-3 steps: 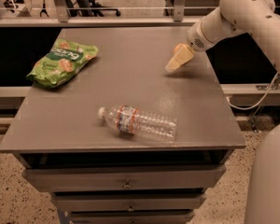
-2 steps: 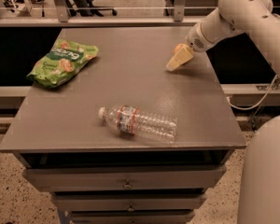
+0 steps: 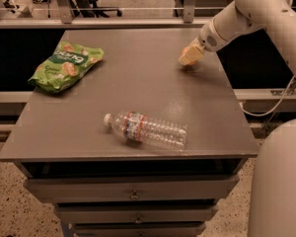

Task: Move orange near green rice chip bag

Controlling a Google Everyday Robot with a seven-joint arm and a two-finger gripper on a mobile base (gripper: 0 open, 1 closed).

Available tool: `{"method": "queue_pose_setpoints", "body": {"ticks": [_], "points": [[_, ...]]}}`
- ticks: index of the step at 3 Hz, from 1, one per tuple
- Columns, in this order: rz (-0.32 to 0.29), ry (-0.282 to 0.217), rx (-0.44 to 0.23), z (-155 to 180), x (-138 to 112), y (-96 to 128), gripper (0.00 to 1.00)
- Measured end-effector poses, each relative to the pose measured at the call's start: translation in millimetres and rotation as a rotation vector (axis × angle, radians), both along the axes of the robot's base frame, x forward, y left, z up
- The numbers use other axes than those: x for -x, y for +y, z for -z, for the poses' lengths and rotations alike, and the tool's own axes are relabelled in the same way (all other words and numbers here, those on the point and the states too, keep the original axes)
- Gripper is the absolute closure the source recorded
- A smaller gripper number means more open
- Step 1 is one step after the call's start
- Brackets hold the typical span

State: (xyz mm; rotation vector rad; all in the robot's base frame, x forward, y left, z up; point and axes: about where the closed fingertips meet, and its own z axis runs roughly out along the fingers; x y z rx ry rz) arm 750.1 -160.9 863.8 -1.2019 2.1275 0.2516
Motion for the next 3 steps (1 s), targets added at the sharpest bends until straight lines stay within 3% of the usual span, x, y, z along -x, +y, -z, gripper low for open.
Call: {"method": "queue_pose_setpoints", "body": {"ticks": [1,2,3], "points": [[-0.094,-0.048,-0.064,-39.1,25.8,25.6,0.96],[-0.095,-0.044,-0.063,-36.6,24.9,26.8,1.00],[-0.136,-0.031,-0.071,-29.9,27.1,43.2,1.00]]}}
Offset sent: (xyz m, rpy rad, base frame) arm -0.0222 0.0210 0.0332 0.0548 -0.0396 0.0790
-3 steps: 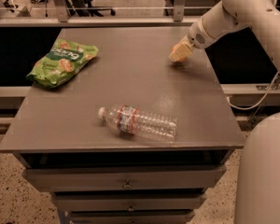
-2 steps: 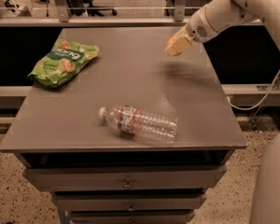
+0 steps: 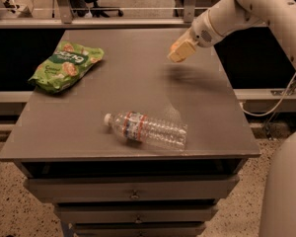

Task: Move orange near green rice chip bag

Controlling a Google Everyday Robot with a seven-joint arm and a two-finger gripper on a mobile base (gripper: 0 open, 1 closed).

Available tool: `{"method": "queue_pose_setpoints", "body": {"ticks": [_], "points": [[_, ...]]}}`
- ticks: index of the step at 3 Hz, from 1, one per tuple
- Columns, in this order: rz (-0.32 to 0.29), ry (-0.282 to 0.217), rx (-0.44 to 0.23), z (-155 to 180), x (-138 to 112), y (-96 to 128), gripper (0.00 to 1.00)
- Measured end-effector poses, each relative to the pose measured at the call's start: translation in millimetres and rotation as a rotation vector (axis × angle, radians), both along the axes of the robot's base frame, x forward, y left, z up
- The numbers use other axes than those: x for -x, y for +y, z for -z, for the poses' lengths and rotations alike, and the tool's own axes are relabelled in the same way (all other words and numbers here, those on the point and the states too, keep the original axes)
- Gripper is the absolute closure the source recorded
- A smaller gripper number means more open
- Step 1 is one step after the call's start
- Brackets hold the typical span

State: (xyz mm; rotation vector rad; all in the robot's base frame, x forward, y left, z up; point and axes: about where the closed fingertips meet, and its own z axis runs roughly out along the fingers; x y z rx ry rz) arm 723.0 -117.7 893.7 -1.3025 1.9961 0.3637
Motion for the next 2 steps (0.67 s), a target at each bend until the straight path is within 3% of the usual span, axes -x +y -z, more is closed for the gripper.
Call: {"method": "queue_pose_setpoints", "body": {"ticks": [1,2], "points": [[-0.155,-0.008,-0.089,1.4,11.9,81.8,1.00],[-0.311,0.009,-0.175,9.1,34.0,180.7,1.00]]}}
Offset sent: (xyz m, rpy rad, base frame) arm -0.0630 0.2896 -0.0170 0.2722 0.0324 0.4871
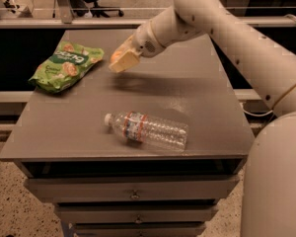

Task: Move orange near green rice chip bag

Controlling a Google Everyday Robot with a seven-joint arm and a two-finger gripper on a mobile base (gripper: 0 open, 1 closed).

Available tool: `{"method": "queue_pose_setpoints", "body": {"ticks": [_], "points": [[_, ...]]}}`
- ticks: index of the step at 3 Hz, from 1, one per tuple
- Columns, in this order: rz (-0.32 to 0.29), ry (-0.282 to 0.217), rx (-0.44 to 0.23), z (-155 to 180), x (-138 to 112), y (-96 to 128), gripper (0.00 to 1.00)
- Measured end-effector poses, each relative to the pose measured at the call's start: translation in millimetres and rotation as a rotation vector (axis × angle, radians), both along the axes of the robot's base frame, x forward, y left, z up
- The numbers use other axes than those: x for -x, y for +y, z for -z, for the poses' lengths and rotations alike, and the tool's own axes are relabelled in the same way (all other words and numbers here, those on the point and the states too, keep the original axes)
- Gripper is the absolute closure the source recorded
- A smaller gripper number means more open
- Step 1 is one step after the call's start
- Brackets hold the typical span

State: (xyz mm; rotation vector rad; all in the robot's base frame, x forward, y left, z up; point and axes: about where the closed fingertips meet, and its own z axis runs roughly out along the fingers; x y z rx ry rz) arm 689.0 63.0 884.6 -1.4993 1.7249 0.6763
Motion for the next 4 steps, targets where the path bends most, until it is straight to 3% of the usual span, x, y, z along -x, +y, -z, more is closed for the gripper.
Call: {"method": "queue_pose_setpoints", "body": {"ticks": [1,2,4], "points": [[-0.082,0.014,-0.049,10.3,15.8,66.0,1.00],[-0.132,0.022,-0.072,16.5,24.7,106.5,0.83],[-0.110,0.010,-0.064,14.6,25.4,100.9,0.38]]}}
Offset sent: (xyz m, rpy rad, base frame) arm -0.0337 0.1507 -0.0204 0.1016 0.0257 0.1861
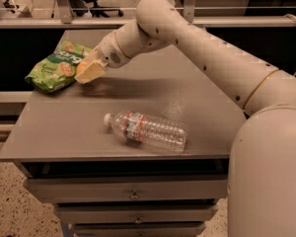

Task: Move orange near green rice chip bag

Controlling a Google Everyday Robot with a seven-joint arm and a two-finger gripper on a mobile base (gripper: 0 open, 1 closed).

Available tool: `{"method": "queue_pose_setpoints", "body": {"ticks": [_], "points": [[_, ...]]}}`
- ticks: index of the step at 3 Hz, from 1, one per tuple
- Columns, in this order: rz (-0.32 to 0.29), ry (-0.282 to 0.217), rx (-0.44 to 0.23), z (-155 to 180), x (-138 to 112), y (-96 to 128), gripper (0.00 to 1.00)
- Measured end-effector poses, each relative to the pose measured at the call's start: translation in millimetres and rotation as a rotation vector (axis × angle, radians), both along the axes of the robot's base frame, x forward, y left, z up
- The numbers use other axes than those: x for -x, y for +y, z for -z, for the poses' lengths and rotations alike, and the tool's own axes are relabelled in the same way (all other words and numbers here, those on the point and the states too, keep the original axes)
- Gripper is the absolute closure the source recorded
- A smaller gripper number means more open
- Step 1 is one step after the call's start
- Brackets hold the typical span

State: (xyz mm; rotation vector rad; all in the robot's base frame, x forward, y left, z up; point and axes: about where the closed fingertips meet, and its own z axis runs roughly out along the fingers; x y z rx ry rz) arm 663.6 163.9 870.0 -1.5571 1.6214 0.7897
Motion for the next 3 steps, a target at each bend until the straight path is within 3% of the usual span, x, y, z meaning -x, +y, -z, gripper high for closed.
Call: {"method": "queue_pose_setpoints", "body": {"ticks": [1,2,3], "points": [[0.016,-0.007,-0.001,-0.1,0.8,-3.3,0.13],[0.026,-0.005,-0.008,2.6,1.7,-5.0,0.00],[0.034,0.005,-0.024,8.9,1.2,-4.3,0.00]]}}
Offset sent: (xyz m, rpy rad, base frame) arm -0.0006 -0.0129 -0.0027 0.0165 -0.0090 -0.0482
